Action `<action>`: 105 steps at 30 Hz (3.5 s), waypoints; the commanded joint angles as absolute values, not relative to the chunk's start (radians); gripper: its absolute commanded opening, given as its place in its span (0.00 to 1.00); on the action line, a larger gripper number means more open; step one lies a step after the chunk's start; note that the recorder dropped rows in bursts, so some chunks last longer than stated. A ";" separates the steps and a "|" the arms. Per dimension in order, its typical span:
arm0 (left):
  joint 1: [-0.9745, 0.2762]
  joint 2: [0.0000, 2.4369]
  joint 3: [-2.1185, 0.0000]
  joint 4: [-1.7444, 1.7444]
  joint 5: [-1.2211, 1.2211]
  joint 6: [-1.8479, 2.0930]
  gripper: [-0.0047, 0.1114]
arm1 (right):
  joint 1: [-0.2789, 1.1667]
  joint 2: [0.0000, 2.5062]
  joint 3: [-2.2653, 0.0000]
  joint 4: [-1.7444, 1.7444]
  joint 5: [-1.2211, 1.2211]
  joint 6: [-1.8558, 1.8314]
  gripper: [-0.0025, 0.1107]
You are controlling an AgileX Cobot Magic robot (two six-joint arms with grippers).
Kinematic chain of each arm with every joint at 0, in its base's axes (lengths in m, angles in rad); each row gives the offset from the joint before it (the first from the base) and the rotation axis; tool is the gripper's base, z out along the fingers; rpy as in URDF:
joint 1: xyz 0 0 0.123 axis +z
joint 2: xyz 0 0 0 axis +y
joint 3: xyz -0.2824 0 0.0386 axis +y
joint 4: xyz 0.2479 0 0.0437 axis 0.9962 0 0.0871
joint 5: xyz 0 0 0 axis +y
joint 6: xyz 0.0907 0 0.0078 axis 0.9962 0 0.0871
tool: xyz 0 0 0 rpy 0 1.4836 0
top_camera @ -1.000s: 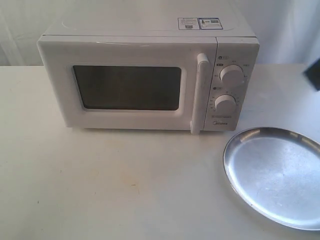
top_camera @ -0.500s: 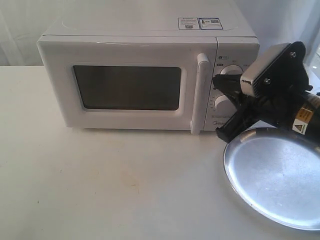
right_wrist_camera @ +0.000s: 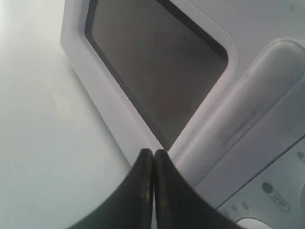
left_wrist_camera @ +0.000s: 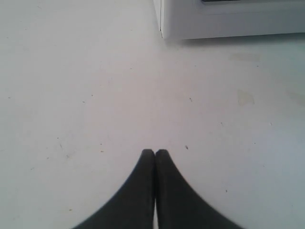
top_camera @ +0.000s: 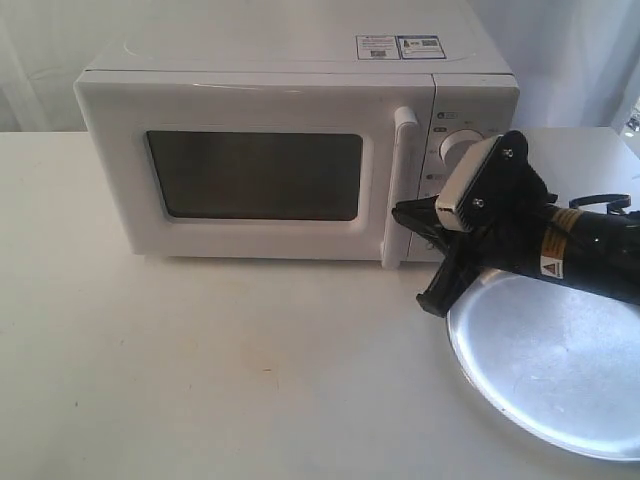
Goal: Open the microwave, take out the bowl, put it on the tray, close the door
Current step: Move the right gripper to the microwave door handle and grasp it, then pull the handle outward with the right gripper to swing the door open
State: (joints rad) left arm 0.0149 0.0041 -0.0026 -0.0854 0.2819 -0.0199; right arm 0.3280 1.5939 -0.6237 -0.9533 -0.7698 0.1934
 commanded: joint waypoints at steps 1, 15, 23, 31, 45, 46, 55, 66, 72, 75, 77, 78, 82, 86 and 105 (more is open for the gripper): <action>0.018 0.000 0.000 -0.094 0.283 -0.022 0.04 | 0.300 1.659 -0.629 -1.038 -0.963 0.245 0.02; 0.018 0.000 0.000 -0.094 0.283 -0.022 0.04 | 0.237 1.755 -0.625 -1.163 -1.065 0.239 0.02; 0.018 0.000 0.000 -0.094 0.283 -0.022 0.04 | 0.084 1.758 -0.627 -1.227 -1.180 0.278 0.02; 0.018 0.000 0.000 -0.094 0.283 -0.022 0.04 | 0.023 1.782 -0.633 -1.138 -1.221 0.326 0.02; 0.018 0.000 0.000 -0.094 0.283 -0.022 0.04 | 0.136 1.874 -0.642 -1.023 -1.221 0.127 0.30; 0.018 0.000 0.000 -0.094 0.283 -0.022 0.04 | 0.149 1.876 -0.648 -1.017 -1.221 0.127 0.35; 0.018 0.000 0.000 -0.094 0.283 -0.022 0.04 | 0.188 1.876 -0.667 -0.719 -1.221 0.173 0.63; 0.018 0.000 0.000 -0.094 0.283 -0.022 0.04 | 0.272 1.876 -0.687 -0.852 -1.221 0.186 0.52; 0.018 0.000 0.000 -0.094 0.283 -0.022 0.04 | 0.319 1.876 -0.696 -0.911 -1.220 0.175 0.27; 0.018 0.000 0.000 -0.094 0.283 -0.022 0.04 | 0.319 1.876 -0.696 -0.955 -1.220 0.175 0.05; 0.018 0.000 0.000 -0.094 0.283 -0.022 0.04 | 0.319 1.876 -0.696 -0.976 -1.220 0.178 0.02; 0.018 0.000 0.000 -0.094 0.283 -0.022 0.04 | 0.319 1.876 -0.696 -1.004 -1.220 0.178 0.02; 0.018 0.000 0.000 -0.094 0.283 -0.022 0.04 | 0.319 1.876 -0.696 -1.141 -1.220 0.178 0.02; 0.018 0.000 0.000 -0.094 0.283 -0.022 0.04 | 0.319 1.876 -0.696 -1.185 -1.221 0.164 0.02; 0.018 0.000 0.000 -0.094 0.283 -0.022 0.04 | 0.353 1.874 -0.696 -1.430 -1.221 0.189 0.02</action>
